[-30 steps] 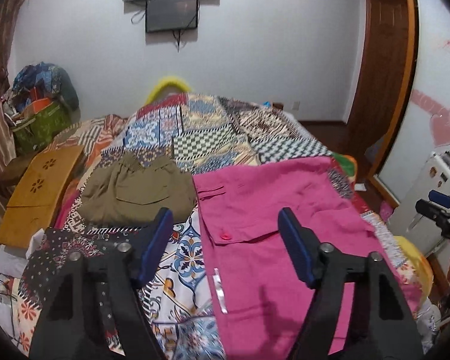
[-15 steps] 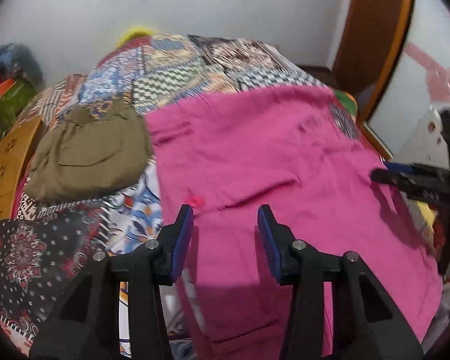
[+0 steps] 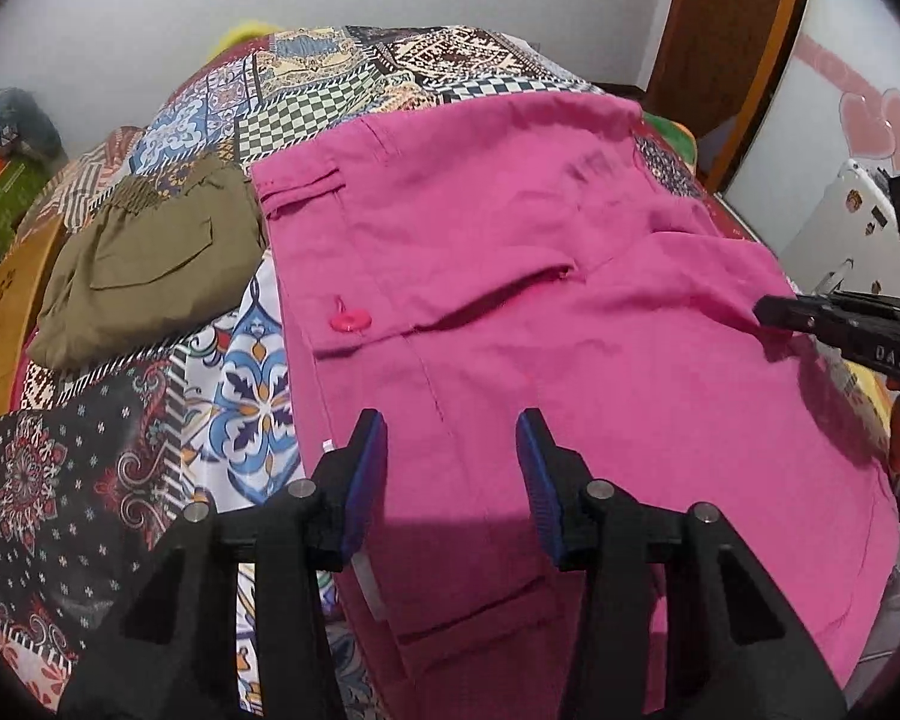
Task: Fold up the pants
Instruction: 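Lower both tools toward the waistband of the pink pants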
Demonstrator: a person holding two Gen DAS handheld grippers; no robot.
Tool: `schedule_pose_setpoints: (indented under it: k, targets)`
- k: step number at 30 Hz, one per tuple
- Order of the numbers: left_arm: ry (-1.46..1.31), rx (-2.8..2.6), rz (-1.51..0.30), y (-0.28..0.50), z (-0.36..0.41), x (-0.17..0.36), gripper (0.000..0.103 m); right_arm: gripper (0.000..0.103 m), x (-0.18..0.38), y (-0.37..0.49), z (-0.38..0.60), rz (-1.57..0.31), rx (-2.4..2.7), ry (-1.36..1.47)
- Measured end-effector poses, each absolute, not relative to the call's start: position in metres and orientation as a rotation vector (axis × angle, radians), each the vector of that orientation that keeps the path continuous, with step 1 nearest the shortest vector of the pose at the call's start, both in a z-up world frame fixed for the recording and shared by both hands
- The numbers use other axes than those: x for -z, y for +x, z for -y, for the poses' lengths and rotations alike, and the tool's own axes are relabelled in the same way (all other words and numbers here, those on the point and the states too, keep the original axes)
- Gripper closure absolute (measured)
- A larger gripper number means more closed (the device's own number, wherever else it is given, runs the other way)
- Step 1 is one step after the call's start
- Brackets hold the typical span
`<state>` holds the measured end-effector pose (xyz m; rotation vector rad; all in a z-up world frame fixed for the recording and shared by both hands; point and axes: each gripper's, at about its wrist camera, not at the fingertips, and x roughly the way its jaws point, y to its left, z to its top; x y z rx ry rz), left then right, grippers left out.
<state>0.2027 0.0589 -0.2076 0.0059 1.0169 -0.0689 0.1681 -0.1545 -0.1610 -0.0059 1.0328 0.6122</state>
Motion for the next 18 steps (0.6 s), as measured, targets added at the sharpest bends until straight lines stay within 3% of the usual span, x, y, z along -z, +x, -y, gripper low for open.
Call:
schedule_pose_setpoints:
  k: [8, 18]
  targets:
    - [0.011, 0.036, -1.009, 0.198, -0.061, 0.206, 0.043, 0.095, 0.169, 0.173, 0.160, -1.096, -0.591, -0.018]
    - [0.006, -0.051, -0.893, 0.213, -0.092, 0.164, 0.040, 0.071, 0.125, 0.189, 0.194, -0.972, -0.508, 0.013]
